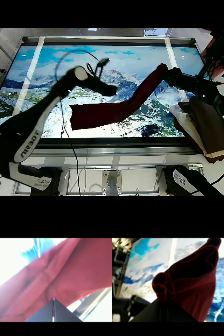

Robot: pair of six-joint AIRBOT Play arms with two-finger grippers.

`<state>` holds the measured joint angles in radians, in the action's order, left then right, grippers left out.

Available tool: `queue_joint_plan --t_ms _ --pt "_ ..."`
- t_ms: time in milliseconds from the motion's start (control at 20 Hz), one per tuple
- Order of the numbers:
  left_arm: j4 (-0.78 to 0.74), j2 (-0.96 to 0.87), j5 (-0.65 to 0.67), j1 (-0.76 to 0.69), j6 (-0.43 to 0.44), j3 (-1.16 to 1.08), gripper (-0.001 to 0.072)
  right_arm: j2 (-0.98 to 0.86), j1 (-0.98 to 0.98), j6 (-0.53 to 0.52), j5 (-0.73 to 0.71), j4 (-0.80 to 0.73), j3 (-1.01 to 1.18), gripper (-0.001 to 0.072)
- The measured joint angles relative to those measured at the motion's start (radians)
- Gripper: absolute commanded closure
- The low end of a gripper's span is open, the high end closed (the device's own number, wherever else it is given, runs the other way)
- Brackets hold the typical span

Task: Fold the shirts.

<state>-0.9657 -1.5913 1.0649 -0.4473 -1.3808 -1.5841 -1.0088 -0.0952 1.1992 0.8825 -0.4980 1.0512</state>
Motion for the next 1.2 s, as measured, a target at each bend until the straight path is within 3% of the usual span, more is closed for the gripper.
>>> queue_joint_plan --t_ms 250,550,600,700,850,1000,1200 --pt "-0.061 0.143 0.09 0.134 -0.013 -0.113 0.0688 -0.124 0.317 0.038 -0.124 -0.029 0.066 0.0686" --pt "-0.2 0.22 0.229 0.189 -0.018 -0.136 0.0688 -0.416 0.742 0.055 -0.383 0.035 0.135 0.0683" --pt "-0.219 0.224 0.245 0.192 -0.018 -0.137 0.0688 -0.459 0.789 0.055 -0.412 0.045 0.161 0.0626" --pt "-0.253 0.229 0.268 0.195 -0.018 -0.138 0.0688 -0.534 0.856 0.057 -0.472 0.058 0.212 0.028" --pt "-0.276 0.231 0.29 0.197 -0.018 -0.138 0.0688 -0.591 0.881 0.058 -0.532 0.061 0.254 0.0275" --pt "-0.283 0.233 0.305 0.198 -0.018 -0.138 0.0688 -0.611 0.821 0.058 -0.481 0.042 0.27 0.0275" --pt "-0.29 0.233 0.315 0.198 -0.018 -0.138 0.0687 -0.62 0.623 0.087 -0.23 -0.101 0.276 0.0276"
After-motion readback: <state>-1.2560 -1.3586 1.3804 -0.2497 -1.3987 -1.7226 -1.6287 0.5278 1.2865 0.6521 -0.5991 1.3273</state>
